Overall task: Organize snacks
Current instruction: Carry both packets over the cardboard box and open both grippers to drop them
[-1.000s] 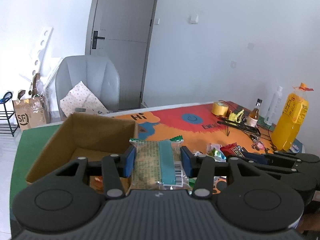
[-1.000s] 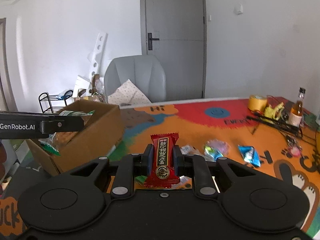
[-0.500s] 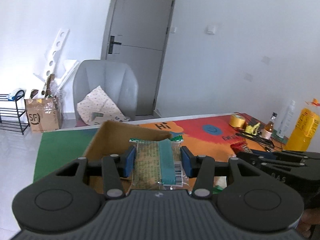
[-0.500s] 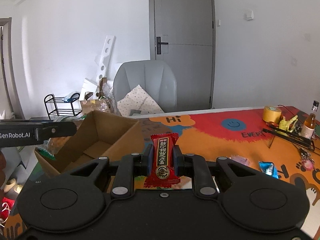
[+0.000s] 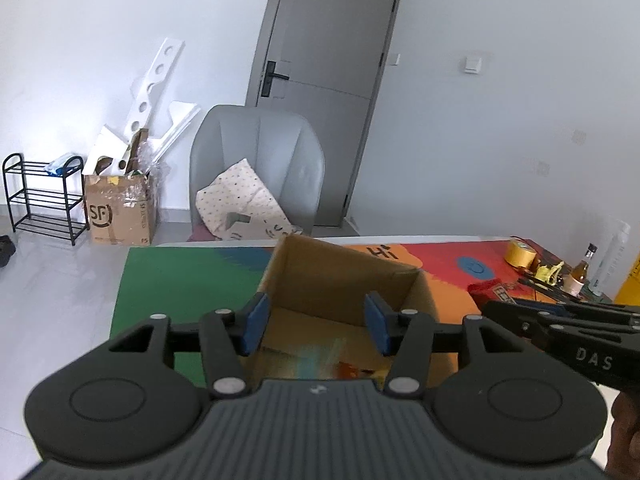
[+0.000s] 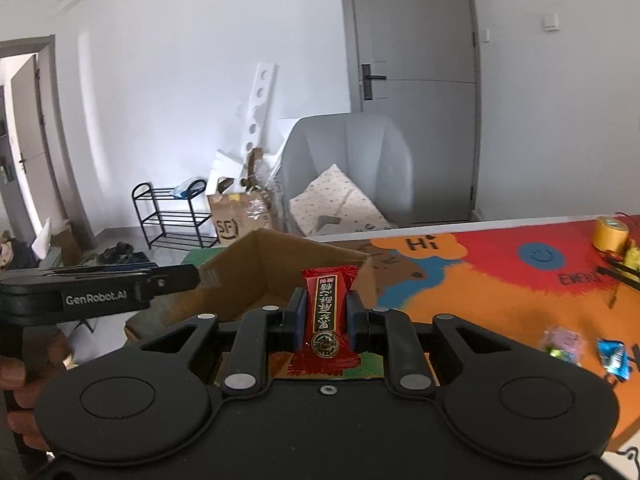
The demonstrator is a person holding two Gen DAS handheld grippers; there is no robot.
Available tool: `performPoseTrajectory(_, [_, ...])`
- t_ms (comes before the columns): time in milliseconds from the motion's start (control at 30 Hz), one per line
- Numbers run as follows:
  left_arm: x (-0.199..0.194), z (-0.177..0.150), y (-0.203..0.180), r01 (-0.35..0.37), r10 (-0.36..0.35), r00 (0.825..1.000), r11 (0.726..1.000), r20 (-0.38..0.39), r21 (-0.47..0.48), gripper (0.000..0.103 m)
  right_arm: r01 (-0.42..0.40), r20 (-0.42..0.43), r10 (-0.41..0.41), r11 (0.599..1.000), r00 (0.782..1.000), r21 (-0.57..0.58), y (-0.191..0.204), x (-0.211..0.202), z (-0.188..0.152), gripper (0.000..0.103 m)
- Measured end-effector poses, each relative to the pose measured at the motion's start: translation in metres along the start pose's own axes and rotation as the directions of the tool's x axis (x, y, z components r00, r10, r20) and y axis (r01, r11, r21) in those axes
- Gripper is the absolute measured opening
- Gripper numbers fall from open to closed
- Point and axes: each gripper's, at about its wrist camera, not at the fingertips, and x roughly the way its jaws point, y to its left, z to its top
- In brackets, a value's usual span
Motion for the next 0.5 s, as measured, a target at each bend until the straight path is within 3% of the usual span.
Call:
performPoseTrajectory(167, [-0.006, -0.001, 0.008, -0.005, 0.005, 1.0, 1.0, 0.008, -0.026, 0.069, -0.022, -0.01, 0.022, 1.0, 1.0, -0.001, 0.01, 0.013, 0.004, 0.019])
performPoseTrajectory(433, [-0.011, -0.002, 0.016, -0.031, 0.032, 0.999, 0.998, 0.015, -0.054, 0.082, -0.087, 0.001, 0.087, 0.995, 0.996, 0.04, 0.017, 0.026, 0.01, 0.021])
performPoseTrajectory(500, [-0.013, -0.002, 0.018, -0.04, 0.041, 0.999, 0.997, 0.019, -0.064, 0.085, -0.105, 0.018, 0.104, 0.993, 0.994, 0.05, 0.015, 0.027, 0.011, 0.046])
